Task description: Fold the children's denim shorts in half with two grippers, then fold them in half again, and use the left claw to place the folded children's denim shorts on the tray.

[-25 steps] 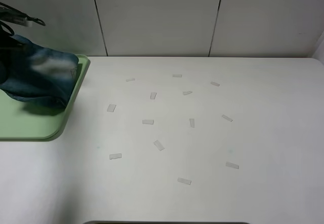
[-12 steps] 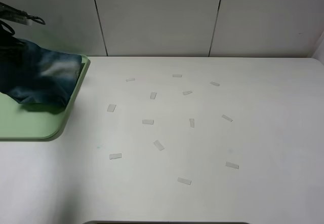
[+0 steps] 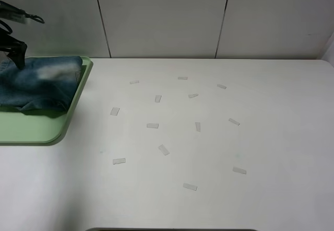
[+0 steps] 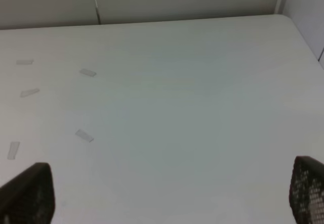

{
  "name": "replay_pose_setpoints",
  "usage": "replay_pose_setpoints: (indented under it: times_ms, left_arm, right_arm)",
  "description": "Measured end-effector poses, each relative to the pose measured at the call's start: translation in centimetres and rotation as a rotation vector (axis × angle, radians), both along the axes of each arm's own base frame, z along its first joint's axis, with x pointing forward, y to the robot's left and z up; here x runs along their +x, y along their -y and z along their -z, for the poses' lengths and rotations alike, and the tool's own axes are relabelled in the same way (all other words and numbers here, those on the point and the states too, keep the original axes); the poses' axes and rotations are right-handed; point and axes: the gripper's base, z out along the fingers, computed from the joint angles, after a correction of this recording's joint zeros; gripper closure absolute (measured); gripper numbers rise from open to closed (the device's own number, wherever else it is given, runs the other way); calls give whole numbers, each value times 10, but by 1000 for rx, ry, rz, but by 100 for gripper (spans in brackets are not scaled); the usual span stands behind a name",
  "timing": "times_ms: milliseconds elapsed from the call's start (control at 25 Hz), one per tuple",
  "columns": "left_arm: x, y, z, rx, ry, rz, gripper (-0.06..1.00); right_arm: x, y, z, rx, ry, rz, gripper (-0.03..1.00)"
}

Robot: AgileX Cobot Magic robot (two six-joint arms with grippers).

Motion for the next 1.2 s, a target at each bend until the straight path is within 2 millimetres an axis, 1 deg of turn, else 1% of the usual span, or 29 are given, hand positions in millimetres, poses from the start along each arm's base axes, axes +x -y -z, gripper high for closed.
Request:
replay_pose_setpoints:
  times_ms: [40,200,360,480,520,560,680,760,800,920,1040,1120,1200]
  left_arm:
    - [-2,0,-7,2,8,-2,-5]
    - [-20,4,-47,2,31,-23,-5]
    - [-43,13,-88,-45,64,-51,-5]
    - [-60,21,-111,-96,72,-64,-5]
    - [-60,21,-111,-96,72,-64,-5]
    - [-69,26,-126,-127,112,-63,-4]
    - [-83,36,-147,-190,177,-51,-4]
    - [-93,43,-155,-240,204,-35,-4]
    - [-101,48,-162,-266,223,-28,-4]
    - [-125,56,-170,-295,241,-19,-4]
    - [-157,63,-176,-294,256,-16,-3]
    - [-183,69,-179,-294,275,-13,-2]
    - [-208,75,-176,-304,276,-12,-2]
  right_arm:
    - [0,0,0,0,0,0,27]
    - [0,0,0,0,0,0,27]
    - [0,0,0,0,0,0,27]
    - [0,0,0,0,0,0,27]
    - [0,0,0,0,0,0,27]
    - [0,0,0,1,0,0,27]
    - [0,0,0,1,0,0,27]
    - [0,0,0,1,0,0,27]
    - [0,0,0,1,0,0,27]
    - [0,0,0,1,0,0,27]
    - [0,0,0,1,0,0,27]
    - [0,0,0,1,0,0,27]
    - [0,0,0,1,0,0,27]
